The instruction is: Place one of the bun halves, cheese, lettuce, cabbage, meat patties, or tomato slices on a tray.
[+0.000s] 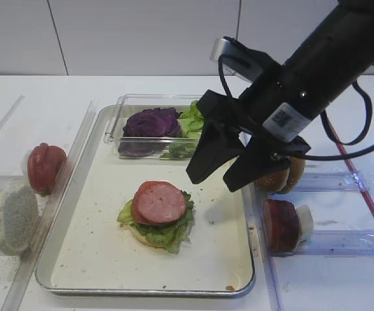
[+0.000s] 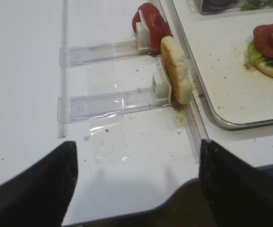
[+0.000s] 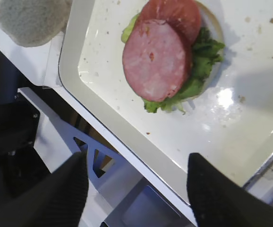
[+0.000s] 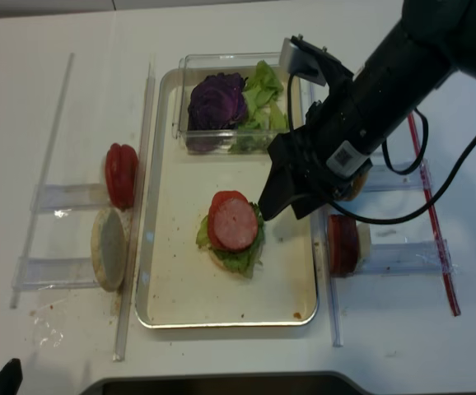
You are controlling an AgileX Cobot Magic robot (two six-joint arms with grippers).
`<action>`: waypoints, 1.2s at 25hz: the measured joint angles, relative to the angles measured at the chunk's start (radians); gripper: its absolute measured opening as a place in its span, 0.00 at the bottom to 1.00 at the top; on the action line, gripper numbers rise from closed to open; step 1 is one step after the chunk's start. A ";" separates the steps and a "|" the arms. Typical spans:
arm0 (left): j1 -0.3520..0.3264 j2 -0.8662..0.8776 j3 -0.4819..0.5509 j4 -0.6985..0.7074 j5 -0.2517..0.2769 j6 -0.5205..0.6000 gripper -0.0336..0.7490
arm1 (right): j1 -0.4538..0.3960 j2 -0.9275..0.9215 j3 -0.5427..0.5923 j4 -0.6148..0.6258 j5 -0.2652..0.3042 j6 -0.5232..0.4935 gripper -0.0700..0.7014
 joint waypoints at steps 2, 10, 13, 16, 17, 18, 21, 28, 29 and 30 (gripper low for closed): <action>0.000 0.000 0.000 0.000 0.000 0.000 0.67 | 0.000 0.000 -0.043 -0.050 0.012 0.045 0.70; 0.000 0.000 0.000 0.000 0.000 0.000 0.67 | 0.000 0.000 -0.163 -0.198 0.028 0.137 0.68; 0.000 0.000 0.000 0.000 0.000 0.000 0.67 | 0.000 0.000 -0.171 -0.224 0.030 0.147 0.67; 0.000 0.000 0.000 0.000 0.000 0.000 0.67 | 0.000 0.000 -0.171 -0.251 0.032 0.156 0.67; 0.000 0.000 0.000 0.000 0.000 0.000 0.67 | 0.000 0.000 -0.171 -0.263 0.032 0.162 0.67; 0.000 0.000 0.000 0.000 0.000 0.000 0.67 | 0.000 0.000 -0.171 -0.277 0.032 0.167 0.67; 0.000 0.000 0.000 0.000 0.000 0.000 0.67 | 0.000 0.000 -0.171 -0.331 0.032 0.191 0.66; 0.000 0.000 0.000 0.000 0.000 0.000 0.67 | -0.028 0.000 -0.171 -0.403 0.035 0.203 0.66; 0.000 0.000 0.000 0.000 0.000 0.000 0.67 | -0.041 0.000 -0.171 -0.412 0.035 0.203 0.67; 0.000 0.000 0.000 0.000 0.000 0.000 0.67 | -0.055 0.000 -0.171 -0.422 0.035 0.203 0.68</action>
